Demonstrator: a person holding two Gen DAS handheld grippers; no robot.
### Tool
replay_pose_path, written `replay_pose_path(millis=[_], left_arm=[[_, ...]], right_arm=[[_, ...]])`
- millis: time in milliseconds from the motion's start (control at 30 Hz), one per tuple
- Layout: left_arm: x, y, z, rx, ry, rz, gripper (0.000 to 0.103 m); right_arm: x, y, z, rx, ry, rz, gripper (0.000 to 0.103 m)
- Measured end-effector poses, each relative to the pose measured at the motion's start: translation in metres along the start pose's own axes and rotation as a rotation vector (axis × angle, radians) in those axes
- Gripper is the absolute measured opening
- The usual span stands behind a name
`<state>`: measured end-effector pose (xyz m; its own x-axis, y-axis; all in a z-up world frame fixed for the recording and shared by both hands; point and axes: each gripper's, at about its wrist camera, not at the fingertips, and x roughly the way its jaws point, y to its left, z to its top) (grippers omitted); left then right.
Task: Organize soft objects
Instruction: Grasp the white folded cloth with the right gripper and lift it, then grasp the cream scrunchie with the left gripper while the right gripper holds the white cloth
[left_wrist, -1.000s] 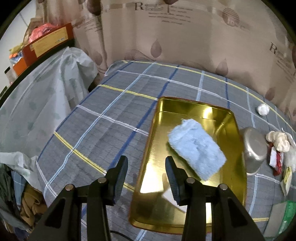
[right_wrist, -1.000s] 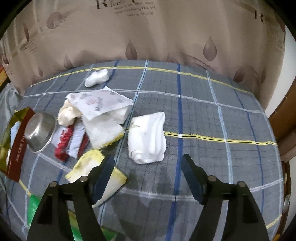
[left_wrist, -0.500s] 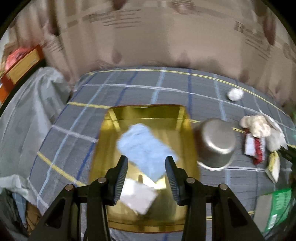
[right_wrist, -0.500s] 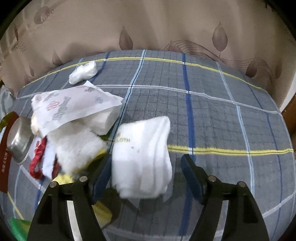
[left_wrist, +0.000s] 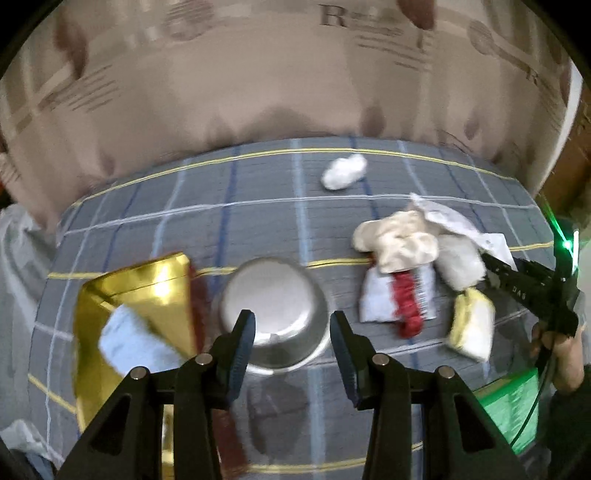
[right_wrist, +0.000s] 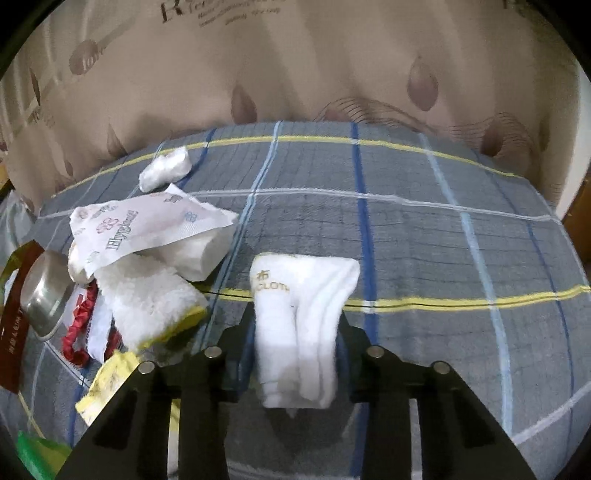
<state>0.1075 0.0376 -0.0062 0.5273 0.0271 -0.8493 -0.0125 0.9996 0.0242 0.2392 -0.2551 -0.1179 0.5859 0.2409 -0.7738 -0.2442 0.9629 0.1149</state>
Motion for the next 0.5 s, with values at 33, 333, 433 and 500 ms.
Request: replay_pose_path(millis=[33, 333, 433, 500], left_arm=[[0.003, -0.007, 0.005, 0.006, -0.001, -0.027, 0.043], [0.030, -0.059, 0.032, 0.038, -0.007, -0.165, 0.043], [0.043, -0.071, 0.037, 0.061, 0.023, -0.189, 0.046], [0.050, -0.077, 0.039, 0.076, 0.032, -0.191, 0.047]], right_arm=[[-0.004, -0.002, -0.001, 0.000, -0.010, -0.007, 0.033], [-0.017, -0.017, -0.021, -0.066, -0.068, -0.184, 0.032], [-0.008, -0.017, -0.021, -0.064, -0.037, -0.172, 0.032], [-0.005, -0.017, -0.021, -0.064, -0.022, -0.165, 0.032]])
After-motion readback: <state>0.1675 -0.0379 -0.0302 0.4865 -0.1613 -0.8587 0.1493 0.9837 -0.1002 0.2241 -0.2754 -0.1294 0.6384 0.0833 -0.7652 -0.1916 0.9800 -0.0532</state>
